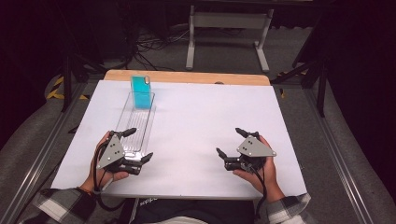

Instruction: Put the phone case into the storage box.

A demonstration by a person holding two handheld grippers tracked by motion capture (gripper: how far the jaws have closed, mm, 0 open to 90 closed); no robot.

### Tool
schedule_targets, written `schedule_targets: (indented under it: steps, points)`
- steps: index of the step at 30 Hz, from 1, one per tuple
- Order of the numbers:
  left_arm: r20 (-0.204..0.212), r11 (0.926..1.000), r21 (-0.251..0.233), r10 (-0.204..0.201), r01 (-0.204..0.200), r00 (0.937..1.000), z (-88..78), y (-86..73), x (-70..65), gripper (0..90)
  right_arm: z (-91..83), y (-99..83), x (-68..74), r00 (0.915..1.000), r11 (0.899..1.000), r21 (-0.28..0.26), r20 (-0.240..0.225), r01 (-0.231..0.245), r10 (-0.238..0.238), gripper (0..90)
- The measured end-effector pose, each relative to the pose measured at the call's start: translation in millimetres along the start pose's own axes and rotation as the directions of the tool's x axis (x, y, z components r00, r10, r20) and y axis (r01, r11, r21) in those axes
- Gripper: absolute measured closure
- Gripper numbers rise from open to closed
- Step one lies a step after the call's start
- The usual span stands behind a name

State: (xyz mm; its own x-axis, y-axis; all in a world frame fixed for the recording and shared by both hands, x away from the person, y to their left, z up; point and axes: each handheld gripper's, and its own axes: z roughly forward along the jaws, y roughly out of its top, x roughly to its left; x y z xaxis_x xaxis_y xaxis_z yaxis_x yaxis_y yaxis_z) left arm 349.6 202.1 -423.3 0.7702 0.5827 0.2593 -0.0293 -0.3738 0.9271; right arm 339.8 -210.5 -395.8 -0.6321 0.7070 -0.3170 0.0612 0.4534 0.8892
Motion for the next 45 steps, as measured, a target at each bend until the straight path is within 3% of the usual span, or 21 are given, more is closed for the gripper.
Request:
schedule_targets:
  steps: [2,5,12,17,22,37,45]
  points:
    - [-0.009,0.9999,0.011,0.013,-0.013,0.9999,0.7,-2.3,-1.1,5.9,0.0,-0.6,1.0,0.9999,1.0,-0.005,-0.003,-0.012,0.012,10.7]
    - [0.008,0.9998,0.009,-0.017,0.017,0.9998,3.3,-4.0,-0.8,5.6,1.8,-1.8,3.0,0.9999,1.0,0.003,-0.012,-0.012,0.012,10.5]
    - [-0.001,0.9999,0.005,-0.013,0.013,0.9999,2.3,-1.7,3.9,5.6,4.1,-3.1,6.8,0.9999,1.0,0.002,-0.014,0.008,-0.008,10.6]
    - [0.012,0.9986,-0.01,-0.053,0.053,0.9985,0.9,-1.5,6.9,5.7,4.7,-4.2,10.0,0.9996,1.0,-0.004,-0.014,0.024,-0.024,11.0]
    - [0.011,0.9992,-0.015,-0.036,0.036,0.9993,-2.1,-1.1,6.4,5.6,6.4,-2.8,12.3,0.9995,1.0,-0.006,-0.009,0.03,-0.03,10.7]
    - [0.01,0.9989,-0.015,-0.045,0.045,0.9989,-5.0,-0.4,6.8,5.8,11.6,-3.6,15.7,0.9986,0.999,0.013,0.005,0.053,-0.053,10.7]
    - [0.009,0.9991,-0.008,-0.041,0.041,0.9991,-4.1,-1.1,6.5,5.9,10.9,-3.3,14.6,0.9992,0.999,0.005,0.008,0.039,-0.039,10.8]
